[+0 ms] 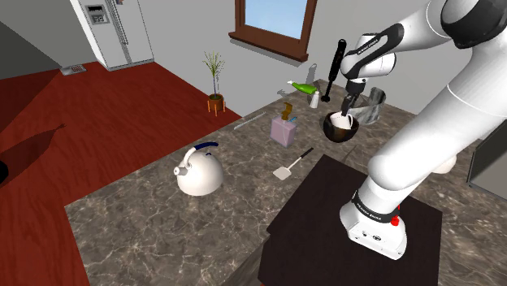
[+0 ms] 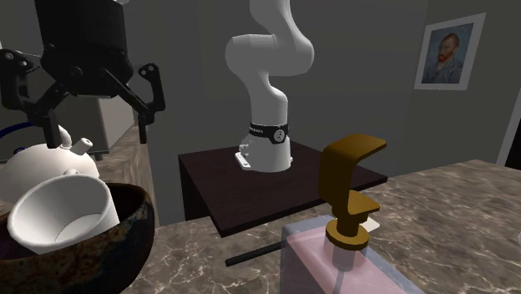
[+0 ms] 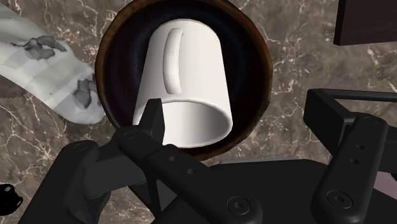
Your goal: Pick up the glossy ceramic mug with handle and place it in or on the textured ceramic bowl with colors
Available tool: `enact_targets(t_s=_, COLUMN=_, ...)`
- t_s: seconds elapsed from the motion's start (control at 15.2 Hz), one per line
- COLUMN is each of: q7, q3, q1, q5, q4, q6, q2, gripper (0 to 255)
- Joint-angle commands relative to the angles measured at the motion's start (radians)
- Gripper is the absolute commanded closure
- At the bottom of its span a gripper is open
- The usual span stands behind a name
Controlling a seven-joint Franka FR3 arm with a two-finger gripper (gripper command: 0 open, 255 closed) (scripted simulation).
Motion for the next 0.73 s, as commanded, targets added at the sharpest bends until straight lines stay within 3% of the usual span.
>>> enact_targets(t_s=0.0, q7=0.014, q3=0.012, q1=-0.002, q5=-0.017, q4=0.023, q6=-0.061, q2=-0.040, gripper=0)
enact_targets(t_s=0.13, q7=0.027, q3=0.029, q1=-0.004, q5=-0.030, q4=0.052, q6=-0.130, q2=-0.084, gripper=0)
enact_targets(t_s=0.66, q7=0.027, q3=0.030, q1=-0.005, q5=-0.030, q4=0.052, q6=-0.130, q2=-0.084, gripper=0)
